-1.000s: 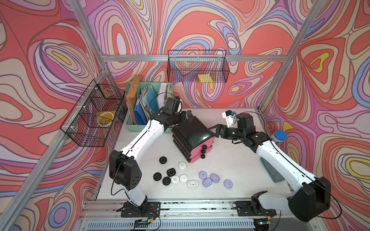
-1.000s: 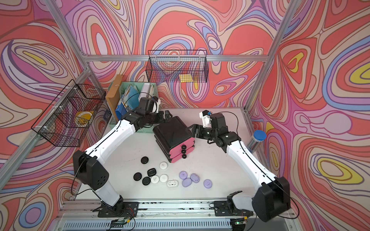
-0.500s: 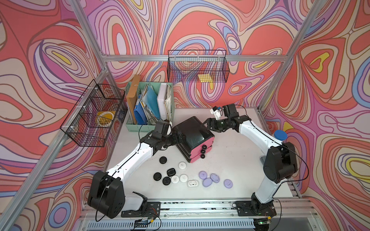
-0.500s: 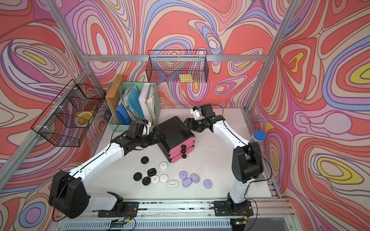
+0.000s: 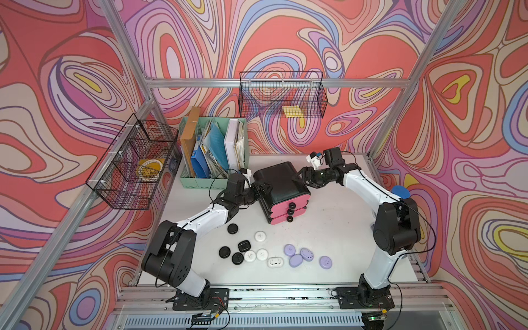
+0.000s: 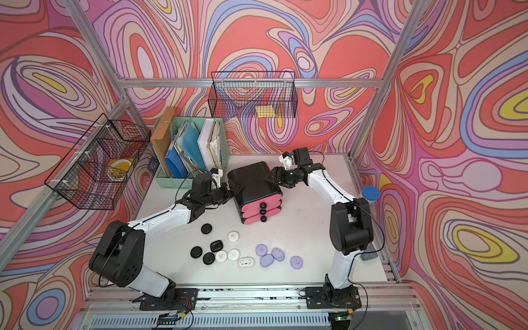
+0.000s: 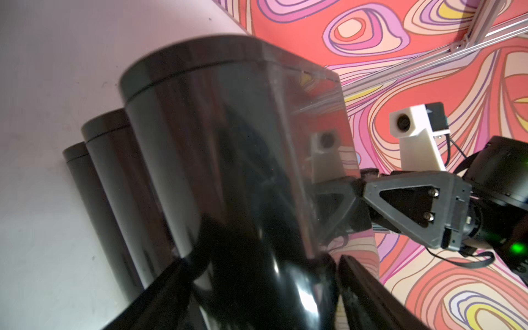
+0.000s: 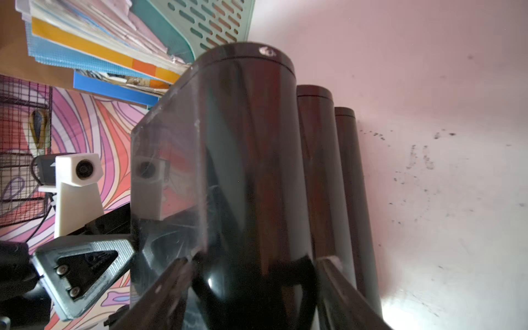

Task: Put the bluetooth earphones in the drawer according to color
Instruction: Adjust the storage box at the center of the board.

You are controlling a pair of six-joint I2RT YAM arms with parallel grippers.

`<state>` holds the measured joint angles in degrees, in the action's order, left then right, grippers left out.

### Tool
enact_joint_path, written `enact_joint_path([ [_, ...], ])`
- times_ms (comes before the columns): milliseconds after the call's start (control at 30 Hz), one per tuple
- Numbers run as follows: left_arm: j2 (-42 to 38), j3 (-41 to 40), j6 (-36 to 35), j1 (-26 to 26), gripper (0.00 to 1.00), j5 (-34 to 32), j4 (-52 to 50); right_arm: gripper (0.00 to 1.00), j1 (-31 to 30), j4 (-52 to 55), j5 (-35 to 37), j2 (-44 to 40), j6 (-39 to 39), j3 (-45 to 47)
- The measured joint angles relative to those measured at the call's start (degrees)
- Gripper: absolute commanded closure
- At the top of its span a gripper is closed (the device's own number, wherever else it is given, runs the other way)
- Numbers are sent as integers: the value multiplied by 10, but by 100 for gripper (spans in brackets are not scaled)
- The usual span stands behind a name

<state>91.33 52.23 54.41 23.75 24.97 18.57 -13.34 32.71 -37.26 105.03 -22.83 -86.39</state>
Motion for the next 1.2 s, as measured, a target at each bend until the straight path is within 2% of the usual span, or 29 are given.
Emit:
enact_joint_path([
  [300, 83, 39, 44, 33, 26, -26, 108, 36, 6, 86, 96, -49, -10, -12],
  [467, 98, 29, 61, 35, 26, -31, 156, 36, 6, 106, 103, -58, -17, -15],
  [600, 97, -9, 76, 31, 26, -39, 217, 37, 5, 106, 91, -61, -23, -15],
  [867, 91, -86, 114, -17, 26, 11, 327, 37, -19, 93, 45, -64, -43, -30],
  [1033, 67, -105, 94, -52, 25, 25, 309, 37, -48, 77, 38, -63, -54, -45],
  [1200, 51, -114, 51, -76, 25, 10, 283, 38, -82, 58, 32, -59, -64, -63],
])
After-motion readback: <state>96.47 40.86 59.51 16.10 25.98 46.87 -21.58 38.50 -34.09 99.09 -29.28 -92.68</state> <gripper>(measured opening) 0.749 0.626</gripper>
